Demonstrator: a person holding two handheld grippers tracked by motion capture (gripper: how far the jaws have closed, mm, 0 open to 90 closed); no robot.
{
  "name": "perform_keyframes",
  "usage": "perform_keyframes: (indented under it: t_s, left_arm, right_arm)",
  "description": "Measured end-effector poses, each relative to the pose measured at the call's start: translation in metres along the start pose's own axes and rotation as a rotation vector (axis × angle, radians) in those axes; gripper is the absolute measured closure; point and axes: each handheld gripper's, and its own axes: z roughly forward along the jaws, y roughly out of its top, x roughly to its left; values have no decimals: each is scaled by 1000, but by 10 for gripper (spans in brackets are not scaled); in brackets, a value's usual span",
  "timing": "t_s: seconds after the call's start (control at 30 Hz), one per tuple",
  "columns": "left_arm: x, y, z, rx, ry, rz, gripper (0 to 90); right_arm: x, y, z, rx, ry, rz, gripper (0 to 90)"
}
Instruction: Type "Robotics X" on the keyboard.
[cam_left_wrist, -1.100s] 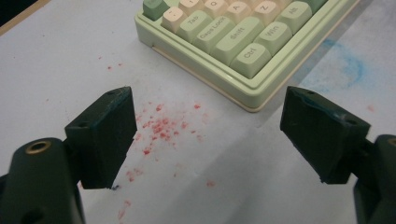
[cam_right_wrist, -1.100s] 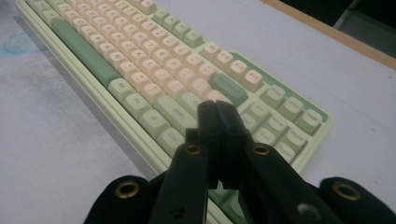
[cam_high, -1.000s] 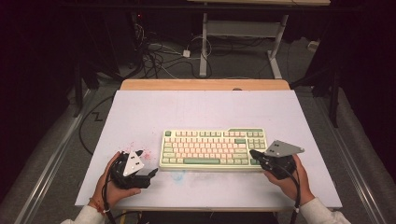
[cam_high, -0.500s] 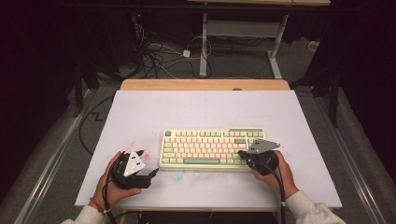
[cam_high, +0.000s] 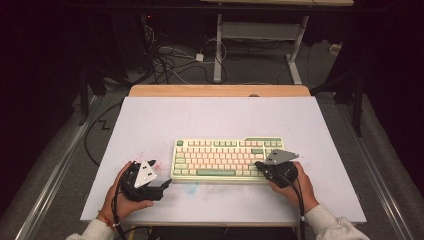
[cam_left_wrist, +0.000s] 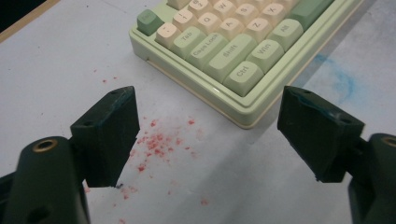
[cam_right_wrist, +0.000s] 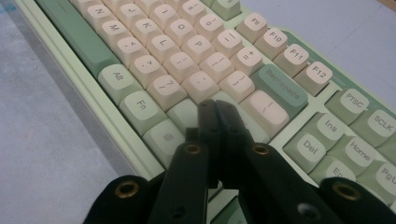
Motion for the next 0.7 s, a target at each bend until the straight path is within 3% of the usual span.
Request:
perform_keyframes:
  t_s: [0.07,0.13,0.2,0.27,0.4,0.6,0.7]
  left_arm:
    - [2,3,-1,-11,3,-3,249]
    - [3,6,-3,-26,-20,-28,318]
    - [5,9,-3,-28,-20,-43,437]
    - [8,12,-3,-33,-49,-60,557]
    - [11,18,0,-9,-75,-74,756]
    - [11,32,8,10,-99,-38,869]
    - [10,41,13,18,-114,-23,874]
  right_arm:
    - [1,0,0,1,-5,-3,900]
    - [1,0,0,-2,-6,-3,900]
    - [1,-1,0,-2,-8,-6,900]
    - [1,-1,0,-3,-9,-11,900]
    - [1,-1,0,-3,-9,-9,900]
    - [2,-1,0,-3,-12,-14,900]
    - [2,-1,0,-3,-12,-13,900]
